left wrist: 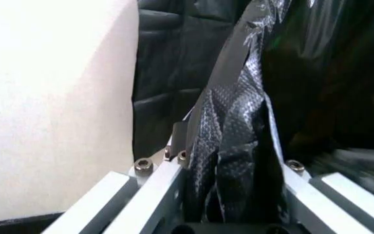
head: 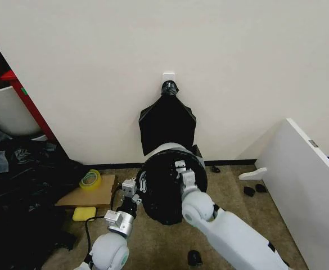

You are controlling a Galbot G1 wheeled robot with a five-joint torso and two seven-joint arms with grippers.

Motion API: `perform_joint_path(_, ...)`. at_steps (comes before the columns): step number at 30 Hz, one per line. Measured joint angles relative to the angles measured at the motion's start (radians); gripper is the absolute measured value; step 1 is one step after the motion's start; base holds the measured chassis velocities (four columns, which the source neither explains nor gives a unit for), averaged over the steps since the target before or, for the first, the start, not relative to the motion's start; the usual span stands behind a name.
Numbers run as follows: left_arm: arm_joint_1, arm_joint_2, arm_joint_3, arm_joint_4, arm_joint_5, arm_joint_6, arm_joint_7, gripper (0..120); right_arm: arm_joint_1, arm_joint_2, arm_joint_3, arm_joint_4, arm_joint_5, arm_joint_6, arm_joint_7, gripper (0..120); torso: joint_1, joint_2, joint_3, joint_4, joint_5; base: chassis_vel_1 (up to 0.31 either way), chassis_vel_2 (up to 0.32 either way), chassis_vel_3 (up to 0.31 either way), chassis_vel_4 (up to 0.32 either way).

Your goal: Place the garbage bag over the trash bin.

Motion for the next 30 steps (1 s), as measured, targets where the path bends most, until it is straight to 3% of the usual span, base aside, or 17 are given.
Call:
perform_joint_path(3, -0.014, 0.0, -0.004, 0.019, -0.007, 0.0, -0.001, 1, -0.062, -0.042, -0.014, 0.088, -0.011, 0.036, -0.032, 0, 0.0, 0.0, 0.0, -0.0003, 0.0, 0.0, 0.0, 0.0, 0.0)
perform_joint_path(5, -0.024, -0.002, -0.005, 0.035, -0.008, -0.011, 0.008, 1, -0.089, -0.06, -0.02, 0.191, 0.121, -0.08, 0.014, 0, 0.0, 0.0, 0.0, -0.0001, -0.0001, 0.0, 0.0, 0.0, 0.0)
perform_joint_path(6, -0.024, -0.002, -0.005, 0.035, -0.008, -0.011, 0.008, 1, -0.089, -0.06, -0.02, 0.191, 0.121, -0.08, 0.014, 0, 0.0, 0.0, 0.0, -0.0001, -0.0001, 0.0, 0.0, 0.0, 0.0)
perform_joint_path(9, -0.027, -0.003, -0.006, 0.036, -0.01, -0.018, 0.018, 1, -0.072, -0.037, -0.013, 0.226, 0.311, -0.268, 0.134, 0, 0.0, 0.0, 0.0, 0.0001, 0.0, 0.0, 0.0, 0.0, 0.0)
perform_joint_path(12, -0.023, 0.001, -0.006, 0.026, -0.014, -0.023, 0.028, 1, -0.053, -0.02, -0.012, 0.195, 0.329, -0.302, 0.151, 0, 0.0, 0.0, 0.0, 0.0002, -0.0002, 0.0, 0.0, 0.0, 0.0)
perform_joint_path(15, -0.007, 0.014, -0.006, 0.002, -0.019, -0.027, 0.037, 1, 0.006, 0.009, -0.012, 0.078, 0.291, -0.32, 0.153, 0, 0.0, 0.0, 0.0, 0.0002, 0.0, 0.0, 0.0, 0.0, 0.0)
perform_joint_path(26, 0.023, 0.023, -0.004, -0.057, -0.069, 0.002, 0.032, 1, 0.064, 0.037, -0.026, -0.081, 0.097, -0.303, 0.098, 0, 0.0, 0.0, 0.0, 0.0001, -0.0001, 0.0, 0.0, 0.0, 0.0)
perform_joint_path(30, 0.028, 0.024, -0.001, -0.071, -0.075, 0.011, 0.03, 1, 0.065, 0.044, -0.031, -0.128, -0.022, -0.221, 0.058, 0, 0.0, 0.0, 0.0, 0.0, -0.0001, 0.0, 0.0, 0.0, 0.0)
